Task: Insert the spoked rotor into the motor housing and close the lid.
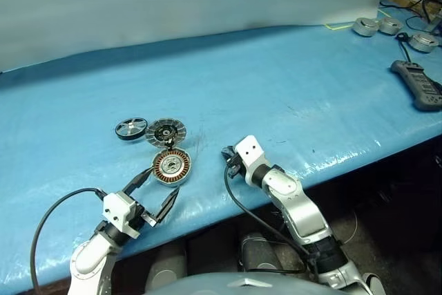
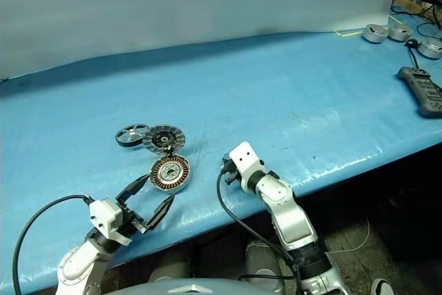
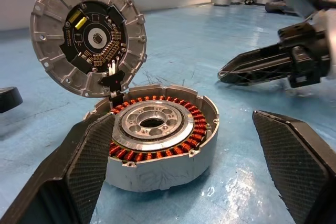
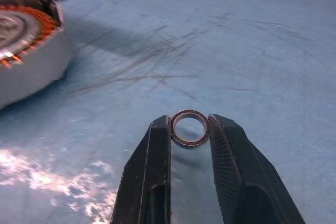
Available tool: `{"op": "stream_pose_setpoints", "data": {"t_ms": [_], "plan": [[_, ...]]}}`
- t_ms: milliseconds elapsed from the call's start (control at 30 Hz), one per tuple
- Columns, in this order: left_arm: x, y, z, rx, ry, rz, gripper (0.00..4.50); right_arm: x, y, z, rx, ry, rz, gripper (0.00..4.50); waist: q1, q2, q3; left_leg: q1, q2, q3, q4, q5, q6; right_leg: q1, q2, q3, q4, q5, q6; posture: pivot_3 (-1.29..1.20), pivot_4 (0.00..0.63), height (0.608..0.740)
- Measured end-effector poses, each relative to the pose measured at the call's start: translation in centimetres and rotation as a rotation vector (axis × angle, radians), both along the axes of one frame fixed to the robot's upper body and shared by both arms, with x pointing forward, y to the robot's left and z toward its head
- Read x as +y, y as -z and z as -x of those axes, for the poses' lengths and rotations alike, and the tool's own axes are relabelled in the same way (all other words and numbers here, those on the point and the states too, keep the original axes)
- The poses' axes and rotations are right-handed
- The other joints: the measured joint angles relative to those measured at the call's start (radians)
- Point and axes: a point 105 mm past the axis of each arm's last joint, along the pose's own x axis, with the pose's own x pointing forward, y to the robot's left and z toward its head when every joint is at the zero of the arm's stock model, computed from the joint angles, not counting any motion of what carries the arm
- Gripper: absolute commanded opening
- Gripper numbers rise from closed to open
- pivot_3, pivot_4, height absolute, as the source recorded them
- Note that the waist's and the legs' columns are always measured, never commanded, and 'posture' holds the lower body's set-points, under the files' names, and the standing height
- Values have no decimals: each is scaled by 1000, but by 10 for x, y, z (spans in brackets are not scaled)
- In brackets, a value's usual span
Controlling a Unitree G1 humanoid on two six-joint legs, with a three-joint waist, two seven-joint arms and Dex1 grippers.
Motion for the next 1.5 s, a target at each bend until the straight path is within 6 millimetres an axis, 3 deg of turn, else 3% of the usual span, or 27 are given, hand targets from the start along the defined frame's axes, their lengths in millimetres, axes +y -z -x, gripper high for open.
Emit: {"op": "stream_pose_setpoints", "data": {"t_ms": [100, 333, 533, 933, 1500], "plan": [[2, 7, 1, 21, -10, -3, 4500, 20, -19, 6, -35, -100, -5, 711, 1, -1, 1, -1, 0, 0, 0, 0, -1, -1, 0, -1, 0, 0, 0, 0, 150, 740], [12, 13, -1, 35, -62, -9, 4500, 61, -43, 4, -65, -211, -16, 711, 5, -4, 1, -11, -1, -1, 0, -2, -4, -9, 0, -2, -2, 0, -1, 0, 150, 740], [14, 13, -1, 33, -76, -10, 4500, 92, -38, 6, -13, -278, -2, 711, 5, -4, 1, -14, -1, -1, 0, -2, -4, -12, 0, -2, -1, 1, 0, 0, 150, 740], [14, 13, 2, 29, -69, -17, 4500, 110, -23, 31, 63, -381, 1, 711, 4, -4, 1, -14, -1, -1, 1, -2, -4, -12, 0, -1, 0, 1, 0, 0, 150, 740], [12, 13, 1, 29, -63, -14, 4500, 107, -11, 25, 87, -350, 22, 711, 4, -4, 1, -13, -1, -1, 2, -2, -4, -11, 1, -1, 0, 1, 0, 0, 150, 740]]}}
